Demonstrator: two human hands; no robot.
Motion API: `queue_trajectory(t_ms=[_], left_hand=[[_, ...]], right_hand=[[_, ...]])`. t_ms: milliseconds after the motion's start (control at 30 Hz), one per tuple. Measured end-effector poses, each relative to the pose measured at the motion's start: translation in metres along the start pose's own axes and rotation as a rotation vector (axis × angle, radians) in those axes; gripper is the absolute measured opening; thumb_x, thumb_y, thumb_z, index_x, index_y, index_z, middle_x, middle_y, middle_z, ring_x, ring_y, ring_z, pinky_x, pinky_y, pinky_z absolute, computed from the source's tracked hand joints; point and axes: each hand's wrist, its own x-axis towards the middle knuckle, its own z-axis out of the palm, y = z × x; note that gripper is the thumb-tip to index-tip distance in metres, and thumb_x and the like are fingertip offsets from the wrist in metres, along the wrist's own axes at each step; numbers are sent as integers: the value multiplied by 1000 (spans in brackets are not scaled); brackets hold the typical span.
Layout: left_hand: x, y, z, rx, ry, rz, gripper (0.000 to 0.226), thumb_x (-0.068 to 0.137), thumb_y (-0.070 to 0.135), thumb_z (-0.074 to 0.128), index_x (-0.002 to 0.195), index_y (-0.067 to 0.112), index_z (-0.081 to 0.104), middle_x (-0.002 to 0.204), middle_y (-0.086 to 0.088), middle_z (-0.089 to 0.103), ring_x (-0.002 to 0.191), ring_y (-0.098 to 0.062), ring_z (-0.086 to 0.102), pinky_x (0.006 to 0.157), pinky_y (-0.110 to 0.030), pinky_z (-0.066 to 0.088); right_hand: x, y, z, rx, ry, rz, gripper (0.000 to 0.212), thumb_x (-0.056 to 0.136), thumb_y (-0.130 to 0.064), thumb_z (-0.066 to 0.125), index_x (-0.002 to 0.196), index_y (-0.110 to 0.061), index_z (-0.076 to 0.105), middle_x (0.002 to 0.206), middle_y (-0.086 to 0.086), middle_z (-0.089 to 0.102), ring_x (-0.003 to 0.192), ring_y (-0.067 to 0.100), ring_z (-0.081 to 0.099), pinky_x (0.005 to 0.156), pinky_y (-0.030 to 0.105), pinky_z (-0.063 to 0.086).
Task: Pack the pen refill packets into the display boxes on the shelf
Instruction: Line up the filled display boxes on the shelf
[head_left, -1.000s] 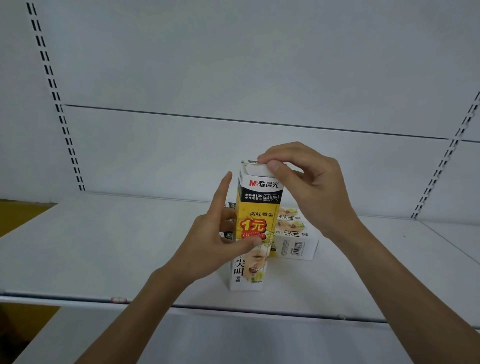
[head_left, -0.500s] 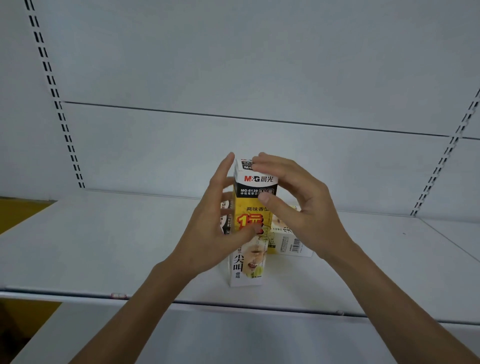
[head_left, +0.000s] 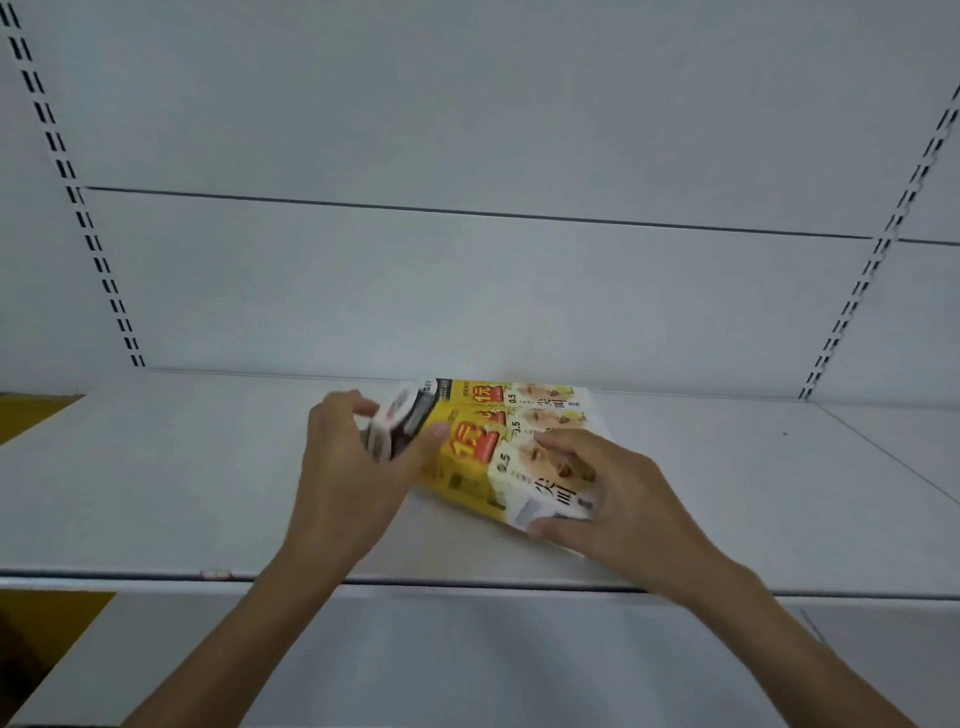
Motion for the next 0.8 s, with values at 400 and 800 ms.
queue_trajectory(t_ms=[400, 800], left_hand=[[37, -35, 4, 468, -651, 57, 137, 37, 75, 57, 143, 24, -13, 154, 7, -10, 138, -7, -15, 112, -36, -8], [69, -49, 26, 233, -640, 139, 95, 45, 62, 66, 120, 67, 7, 140, 26, 36, 125, 9, 32, 113, -49, 17]], right_hand=[[29, 40, -20, 236, -234, 376, 112, 66, -16, 82, 145, -33, 5, 96, -38, 47, 77, -26, 53, 65, 1, 41], [62, 65, -16, 301, -245, 372, 95, 69, -12, 80, 139, -34, 20, 108, -29, 56, 96, -13, 56, 78, 7, 43]])
